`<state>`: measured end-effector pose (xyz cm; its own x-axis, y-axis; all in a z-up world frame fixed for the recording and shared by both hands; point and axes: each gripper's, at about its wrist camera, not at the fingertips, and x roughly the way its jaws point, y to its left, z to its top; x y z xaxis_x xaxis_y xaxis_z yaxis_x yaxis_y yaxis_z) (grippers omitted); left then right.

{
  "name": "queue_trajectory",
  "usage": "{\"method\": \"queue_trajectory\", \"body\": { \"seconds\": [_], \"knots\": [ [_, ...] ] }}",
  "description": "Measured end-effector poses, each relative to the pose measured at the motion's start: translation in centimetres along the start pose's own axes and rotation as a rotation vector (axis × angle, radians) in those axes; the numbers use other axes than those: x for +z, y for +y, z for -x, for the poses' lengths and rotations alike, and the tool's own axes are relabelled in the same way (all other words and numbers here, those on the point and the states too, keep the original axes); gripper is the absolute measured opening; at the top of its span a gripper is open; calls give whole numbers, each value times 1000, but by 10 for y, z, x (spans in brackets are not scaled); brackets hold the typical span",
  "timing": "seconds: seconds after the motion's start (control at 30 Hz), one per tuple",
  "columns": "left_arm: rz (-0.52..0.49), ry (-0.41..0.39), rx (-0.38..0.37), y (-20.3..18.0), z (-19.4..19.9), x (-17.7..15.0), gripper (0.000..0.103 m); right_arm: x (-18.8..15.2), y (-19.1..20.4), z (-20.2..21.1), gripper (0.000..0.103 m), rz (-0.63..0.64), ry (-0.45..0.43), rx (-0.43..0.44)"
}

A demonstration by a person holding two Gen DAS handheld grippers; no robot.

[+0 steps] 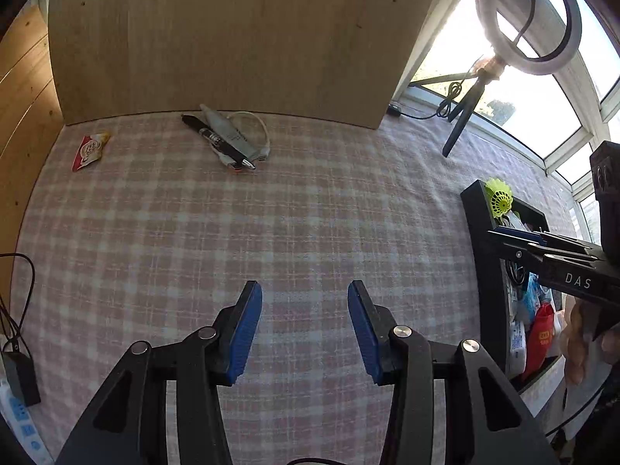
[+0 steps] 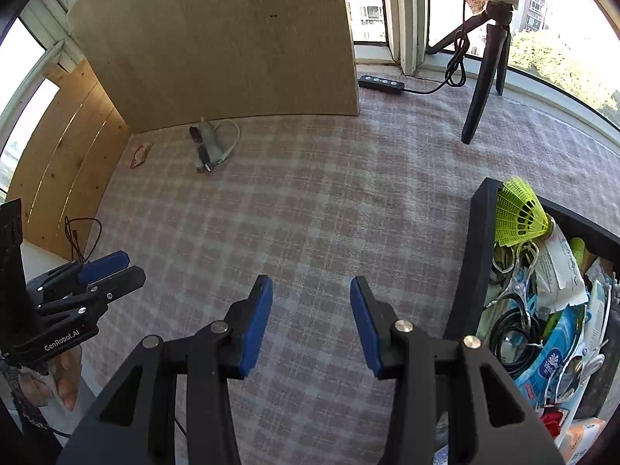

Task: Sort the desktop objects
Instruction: 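Move both grippers back toward the pen, grey tube and cable, then close the left gripper on the black pen while the right closes on the white cable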

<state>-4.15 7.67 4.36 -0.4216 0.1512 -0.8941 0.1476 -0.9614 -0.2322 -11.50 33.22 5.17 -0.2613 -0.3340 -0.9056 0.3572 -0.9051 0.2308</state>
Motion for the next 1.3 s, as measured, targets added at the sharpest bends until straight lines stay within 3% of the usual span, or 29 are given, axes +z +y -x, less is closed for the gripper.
{"method": "queue_trajectory", "body": {
  "seconds": [0.17,0.33,0.73,1.3],
  "knots": [
    [101,-9,45,51,-10,23,43,30,27,-22,41,30,-4,9],
    [158,-2,67,77,-33,52,43,63,54,-56,41,59,14,3],
    [201,3,112,87,-81,101,43,124,100,-130,41,92,40,0],
    [274,37,82,97,-143,131,43,164,89,-192,33,-34,56,8]
  ]
}}
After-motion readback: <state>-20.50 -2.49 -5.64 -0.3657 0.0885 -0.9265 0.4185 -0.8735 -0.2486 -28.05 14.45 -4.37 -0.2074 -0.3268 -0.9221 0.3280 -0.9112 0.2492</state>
